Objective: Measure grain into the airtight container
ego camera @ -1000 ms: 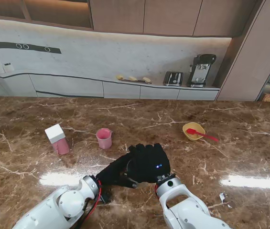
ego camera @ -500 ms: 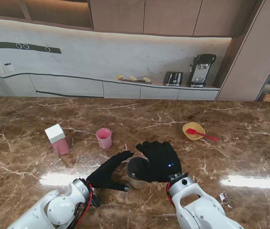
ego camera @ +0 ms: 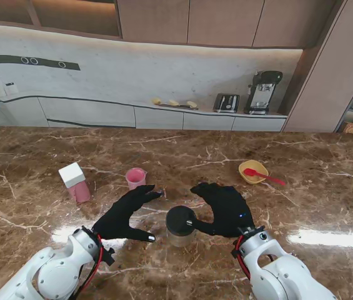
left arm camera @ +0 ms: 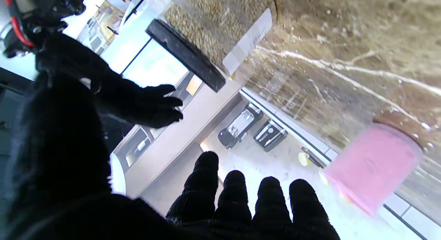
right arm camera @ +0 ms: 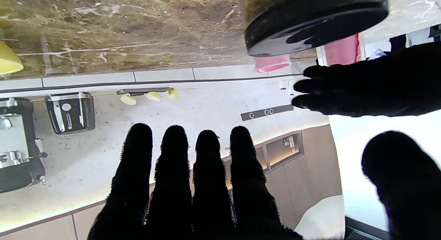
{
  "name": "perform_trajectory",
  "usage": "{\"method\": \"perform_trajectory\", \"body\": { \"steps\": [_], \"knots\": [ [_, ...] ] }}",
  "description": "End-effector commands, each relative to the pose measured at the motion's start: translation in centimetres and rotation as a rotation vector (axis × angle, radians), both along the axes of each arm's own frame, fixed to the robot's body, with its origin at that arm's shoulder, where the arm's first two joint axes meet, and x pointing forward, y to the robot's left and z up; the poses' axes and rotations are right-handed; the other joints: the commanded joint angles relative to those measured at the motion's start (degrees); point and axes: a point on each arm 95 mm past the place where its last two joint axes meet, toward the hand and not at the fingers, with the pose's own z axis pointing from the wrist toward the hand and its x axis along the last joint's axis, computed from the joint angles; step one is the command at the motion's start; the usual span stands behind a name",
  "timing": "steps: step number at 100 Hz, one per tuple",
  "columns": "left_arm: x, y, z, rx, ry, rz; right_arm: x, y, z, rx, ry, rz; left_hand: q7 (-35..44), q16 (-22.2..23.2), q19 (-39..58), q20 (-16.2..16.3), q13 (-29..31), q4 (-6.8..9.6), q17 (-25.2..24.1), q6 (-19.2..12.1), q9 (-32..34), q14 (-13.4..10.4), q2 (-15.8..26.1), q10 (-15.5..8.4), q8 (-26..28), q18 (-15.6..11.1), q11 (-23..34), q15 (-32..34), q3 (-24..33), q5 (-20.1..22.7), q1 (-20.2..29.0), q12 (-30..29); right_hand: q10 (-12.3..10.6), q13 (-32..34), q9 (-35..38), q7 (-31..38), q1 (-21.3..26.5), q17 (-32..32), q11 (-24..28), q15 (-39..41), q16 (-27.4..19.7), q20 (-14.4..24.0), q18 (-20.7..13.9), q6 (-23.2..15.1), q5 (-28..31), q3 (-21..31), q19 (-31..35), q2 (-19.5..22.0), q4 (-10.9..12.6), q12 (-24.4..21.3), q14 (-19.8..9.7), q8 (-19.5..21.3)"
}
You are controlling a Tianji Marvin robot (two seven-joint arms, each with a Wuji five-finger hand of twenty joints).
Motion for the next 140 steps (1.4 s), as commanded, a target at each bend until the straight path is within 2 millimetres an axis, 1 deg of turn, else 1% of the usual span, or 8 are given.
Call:
{"method": "perform_trajectory", "body": {
  "steps": [1,19,28,47,63,67,89,140],
  "knots": [
    [-0.5,0.6,0.2,0.000,0.001,0.011,-0.2,-0.7,-1.3,0.016,0.041,-0.019,0.54,0.40,3.39,1.10,1.92,2.04,0.65,0.10,1.23,-1.73,3.48,-0.90,-0.95,-3.21,2.11,1.41,-1.88,2.01,0.55,-1.59,1.28,-2.10,-1.07,-1.52,-3.85,-0.93,-0.98,-0.94,-1.63,-1.49,-1.95,1.53,-0.80,0.37,-1.44,2.71,4.23,-1.39,-1.36,-0.97],
    [-1.1,1.1,1.0,0.024,-0.020,0.033,0.2,-1.7,-1.7,0.091,0.038,-0.033,1.61,0.33,10.46,-1.69,4.26,3.72,0.86,-0.13,2.40,-1.80,9.18,-1.77,-1.34,-3.38,5.49,2.15,-0.79,4.35,-1.63,-2.35,1.94,-1.81,-0.65,-1.84,-3.75,-0.89,-1.03,-1.11,-1.65,-1.39,-2.03,2.51,-0.49,-0.11,-1.78,5.22,10.42,-2.14,-1.23,-3.22],
    [-1.5,1.2,1.4,0.037,-0.036,0.038,0.3,-2.0,-1.9,0.120,0.037,-0.033,1.57,0.33,12.74,-3.30,4.80,6.21,0.63,-0.12,2.82,-1.74,12.19,-1.63,-1.41,-3.38,5.89,2.24,1.63,4.88,-3.70,-2.19,2.17,-1.86,-0.62,-1.73,-2.52,-0.98,-1.03,-1.14,-1.65,-1.36,-2.03,2.74,-0.48,0.49,-1.84,5.99,11.62,-2.18,-1.14,-3.47],
    [-2.3,1.4,2.5,0.064,-0.064,0.045,0.6,-2.4,-1.9,0.180,0.035,-0.022,0.90,0.39,16.65,-5.66,5.95,12.85,0.32,0.58,4.23,-0.90,17.16,-0.86,-0.97,-2.66,5.65,2.56,11.75,6.43,-8.08,-2.26,2.10,-1.84,-0.45,-0.93,-0.49,-1.12,-1.03,-1.19,-1.54,-1.12,-1.93,2.71,-0.47,1.36,-2.06,7.62,19.84,-2.18,-0.93,-4.56],
    [-2.8,1.5,3.1,0.077,-0.079,0.057,0.7,-2.6,-1.9,0.211,0.032,-0.013,0.89,0.49,17.65,-5.69,6.67,13.58,0.51,0.73,5.18,-0.40,19.34,-0.36,-0.87,-2.34,5.71,2.85,13.12,7.28,-9.47,-2.27,2.21,-1.72,-0.17,-0.68,-0.89,-1.09,-1.00,-1.12,-1.40,-0.89,-1.80,2.41,-0.39,3.78,-2.02,8.73,24.40,-2.01,-0.82,-4.92],
    [-2.9,1.5,3.1,0.074,-0.078,0.062,0.8,-2.6,-1.9,0.217,0.034,-0.014,0.79,0.51,17.91,-5.71,6.72,13.54,0.45,0.63,5.29,-0.29,19.25,-0.40,-0.89,-2.22,5.68,2.90,13.13,7.40,-9.68,-2.29,2.26,-1.80,-0.27,-0.76,-1.45,-1.10,-1.04,-1.13,-1.38,-0.87,-1.75,2.26,-0.65,3.51,-2.02,8.53,24.14,-1.99,-0.73,-4.96],
    [-3.4,1.1,3.3,0.071,-0.078,0.071,0.7,-2.7,-2.2,0.227,0.031,-0.014,0.31,0.51,18.96,-6.34,6.67,11.43,0.18,0.60,5.40,-0.42,19.07,-0.35,-0.91,-2.07,5.56,2.96,11.50,7.58,-9.01,-2.29,2.11,-1.55,-0.18,-0.48,-1.68,-0.96,-1.17,-0.95,-0.86,-0.47,-1.65,1.34,-0.97,-2.15,-1.90,6.88,12.33,-1.16,-0.59,-4.57],
    [-3.4,0.6,3.5,0.074,-0.077,0.067,0.6,-2.8,-2.1,0.231,0.026,-0.005,0.27,0.52,19.20,-6.76,6.42,10.24,-0.10,0.67,5.29,-0.13,18.63,-0.06,-0.70,-1.06,5.51,2.96,9.98,7.34,-7.91,-2.31,1.87,-1.31,0.00,-0.57,-0.84,-0.75,-1.24,-0.84,-0.69,-0.28,-1.58,1.31,-1.02,-3.14,-1.61,5.90,9.18,-0.79,-0.54,-4.28]
  ]
}}
